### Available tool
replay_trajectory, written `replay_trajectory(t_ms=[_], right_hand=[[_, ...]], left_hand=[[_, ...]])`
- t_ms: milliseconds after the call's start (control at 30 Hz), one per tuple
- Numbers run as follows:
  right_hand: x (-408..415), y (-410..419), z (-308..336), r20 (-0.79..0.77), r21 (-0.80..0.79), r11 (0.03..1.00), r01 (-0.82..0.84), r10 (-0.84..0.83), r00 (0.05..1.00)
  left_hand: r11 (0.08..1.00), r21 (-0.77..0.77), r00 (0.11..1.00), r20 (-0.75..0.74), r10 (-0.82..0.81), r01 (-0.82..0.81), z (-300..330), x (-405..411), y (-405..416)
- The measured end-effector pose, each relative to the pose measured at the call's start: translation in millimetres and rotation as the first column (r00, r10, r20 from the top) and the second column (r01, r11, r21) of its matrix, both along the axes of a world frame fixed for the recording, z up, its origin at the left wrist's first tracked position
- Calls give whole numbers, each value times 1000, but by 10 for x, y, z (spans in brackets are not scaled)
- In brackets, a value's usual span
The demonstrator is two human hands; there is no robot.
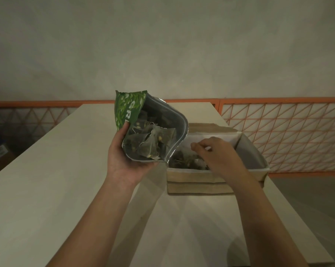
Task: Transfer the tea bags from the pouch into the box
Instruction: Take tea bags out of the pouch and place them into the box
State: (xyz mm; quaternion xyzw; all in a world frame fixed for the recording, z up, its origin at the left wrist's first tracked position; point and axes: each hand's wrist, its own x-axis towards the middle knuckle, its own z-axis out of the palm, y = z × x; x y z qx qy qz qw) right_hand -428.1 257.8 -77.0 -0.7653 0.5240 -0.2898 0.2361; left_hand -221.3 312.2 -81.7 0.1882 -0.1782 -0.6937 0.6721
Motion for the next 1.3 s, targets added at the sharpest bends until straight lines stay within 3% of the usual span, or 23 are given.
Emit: replay_trajectory(t_ms=[67,133,233,300,367,433,467,567,667,767,933,1067,1167,1300], right_hand=[[13,25,24,-3,87,995,-46,46,999],[27,38,20,-119,183,982,-47,69,991],[32,40,-9,-305,154,988,1,47,951],[48,80,20,-206,30,1000,-5,11,978],[113,195,76,56,-147,989,18,-10,998],[242,374,147,304,-254,966,53,27,952],[319,448,160,354,-291,955,50,59,933],[547,573,100,254,-419,907,31,85,963],[715,610,-2,58,-508,860,54,-29,998],[775,616,-100,50,-548,832,85,-69,996],[663,597,-91,344,-449,889,95,73,936],[451,608,100,657,-180,982,56,77,750],[220,502,215,712,-178,976,125,40,701],[-64,237,222,695,-166,959,231,-53,718]], left_hand=[[1000,1,1000,-6,-1,1,-7,8,-5],[1000,3,1000,-15,0,0,-7,8,-2],[1000,3,1000,-26,-1,1,-3,7,9],[1000,9,999,-40,4,-4,2,1,24],[1000,18,999,-41,15,-14,4,-9,35],[999,25,999,-25,27,-26,5,-21,39],[999,35,999,-11,39,-39,3,-24,37],[995,57,996,32,85,-87,-4,-31,31],[991,59,992,35,122,-123,3,-48,41],[990,62,991,49,126,-129,1,-59,50],[992,68,989,107,101,-109,27,-39,63],[996,46,995,65,75,-78,26,-15,27],[999,11,999,-4,35,-35,6,-14,6],[1000,-22,1000,-26,1,-1,-29,-29,-2]])
